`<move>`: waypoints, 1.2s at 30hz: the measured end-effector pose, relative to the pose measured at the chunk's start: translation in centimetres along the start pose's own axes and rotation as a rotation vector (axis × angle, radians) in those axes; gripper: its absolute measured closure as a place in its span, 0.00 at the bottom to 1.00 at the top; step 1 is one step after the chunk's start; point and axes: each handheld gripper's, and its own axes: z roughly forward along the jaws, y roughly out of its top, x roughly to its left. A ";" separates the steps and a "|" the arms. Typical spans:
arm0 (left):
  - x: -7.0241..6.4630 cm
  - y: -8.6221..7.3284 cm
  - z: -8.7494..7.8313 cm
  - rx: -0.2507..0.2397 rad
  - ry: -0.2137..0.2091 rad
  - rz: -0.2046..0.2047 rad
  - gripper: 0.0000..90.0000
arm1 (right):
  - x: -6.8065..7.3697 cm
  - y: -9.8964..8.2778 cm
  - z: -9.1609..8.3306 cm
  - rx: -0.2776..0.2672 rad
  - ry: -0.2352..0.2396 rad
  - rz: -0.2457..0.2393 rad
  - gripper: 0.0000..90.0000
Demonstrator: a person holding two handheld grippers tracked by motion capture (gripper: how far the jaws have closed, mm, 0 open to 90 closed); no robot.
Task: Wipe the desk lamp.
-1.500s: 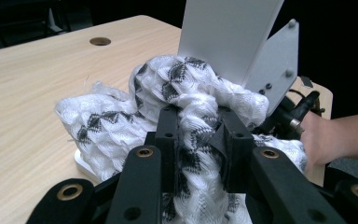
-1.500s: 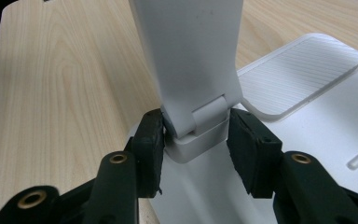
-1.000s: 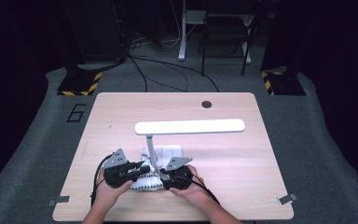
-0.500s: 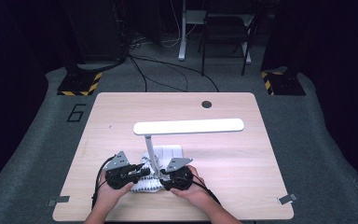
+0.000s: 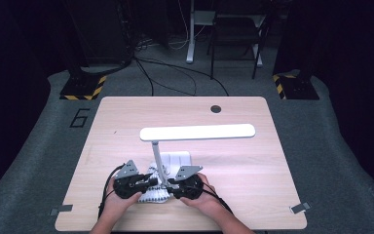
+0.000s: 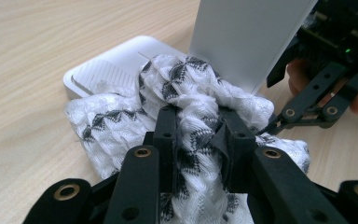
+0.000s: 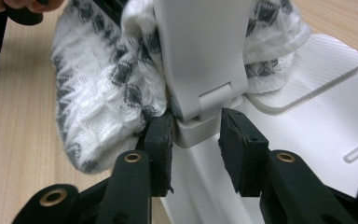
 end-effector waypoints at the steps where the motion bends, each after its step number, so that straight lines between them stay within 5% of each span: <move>1: 0.0 -0.1 0.1 0.000 0.005 -0.001 0.80 | 0.0 0.0 0.0 0.000 -0.001 0.000 0.72; 8: -0.1 -0.9 1.2 0.060 0.015 0.012 0.80 | 0.0 0.0 0.0 -0.003 -0.002 -0.005 0.72; 15: 0.2 -1.2 1.3 0.063 0.008 0.006 0.80 | 0.1 0.0 0.0 -0.004 -0.005 0.004 0.71; 19: 0.4 -1.3 1.2 0.070 0.003 0.011 0.80 | -0.2 -0.2 -0.5 0.010 -0.008 0.036 0.61; 25: 0.5 -1.5 1.1 0.069 0.006 0.004 0.80 | -1.4 -1.2 -1.9 0.001 -0.082 0.129 0.56; 29: 0.5 -1.5 0.7 0.064 0.015 -0.010 0.80 | -2.0 -1.5 -2.4 0.005 -0.138 0.156 0.50; 36: 0.4 -2.1 1.1 0.126 0.025 0.012 0.80 | -2.5 -1.5 -2.2 -0.005 -0.180 0.167 0.49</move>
